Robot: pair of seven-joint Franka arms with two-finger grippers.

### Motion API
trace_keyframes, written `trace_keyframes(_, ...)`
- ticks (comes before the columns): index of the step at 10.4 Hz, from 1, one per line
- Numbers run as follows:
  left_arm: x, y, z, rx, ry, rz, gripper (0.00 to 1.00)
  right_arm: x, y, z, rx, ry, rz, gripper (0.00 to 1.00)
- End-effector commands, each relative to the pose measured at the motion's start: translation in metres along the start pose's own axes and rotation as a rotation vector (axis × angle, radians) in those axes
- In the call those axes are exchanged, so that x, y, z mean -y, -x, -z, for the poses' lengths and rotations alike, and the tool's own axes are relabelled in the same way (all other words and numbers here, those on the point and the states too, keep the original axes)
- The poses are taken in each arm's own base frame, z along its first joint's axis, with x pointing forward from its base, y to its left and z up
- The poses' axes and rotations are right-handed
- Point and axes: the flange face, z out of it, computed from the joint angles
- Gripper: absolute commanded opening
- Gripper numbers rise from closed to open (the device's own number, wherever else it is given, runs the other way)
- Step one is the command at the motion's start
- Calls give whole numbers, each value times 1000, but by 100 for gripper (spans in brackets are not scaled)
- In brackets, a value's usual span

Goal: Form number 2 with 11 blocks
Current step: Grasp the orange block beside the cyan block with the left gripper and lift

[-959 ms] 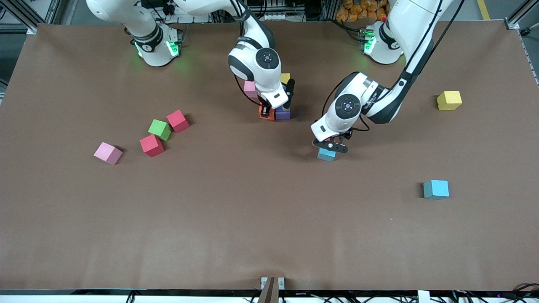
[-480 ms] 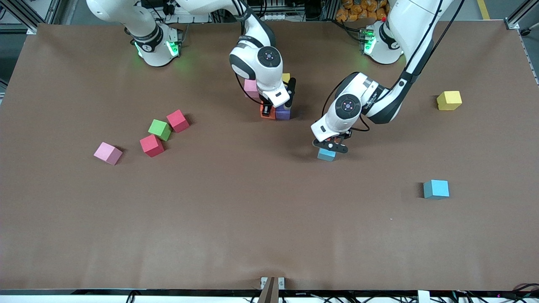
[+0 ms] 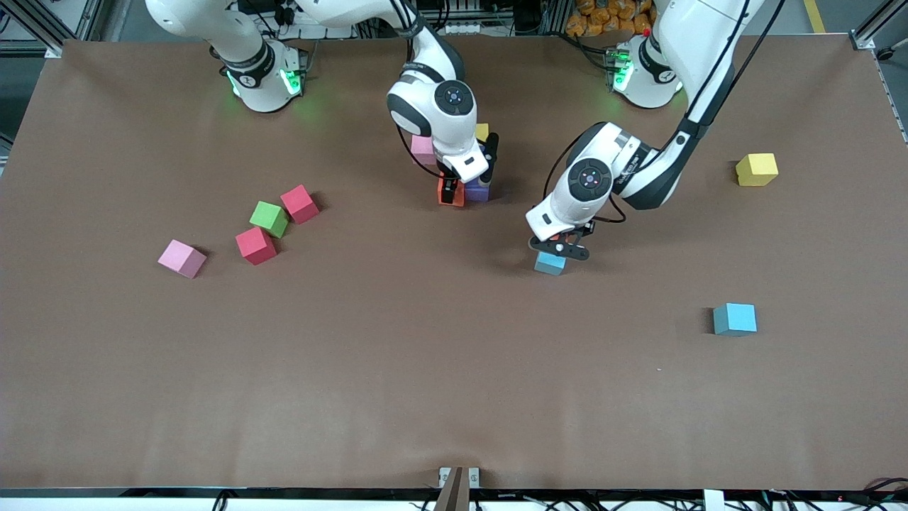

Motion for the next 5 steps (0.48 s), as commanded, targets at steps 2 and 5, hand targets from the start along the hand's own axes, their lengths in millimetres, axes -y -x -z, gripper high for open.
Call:
trace_keyframes(2, 1, -6, 30, -32, 15, 19, 42, -7, 5, 18, -2, 20, 9, 100)
trace_keyframes(5, 2, -4, 35, -22, 29, 38, 42, -6, 8, 12, -1, 19, 7, 100)
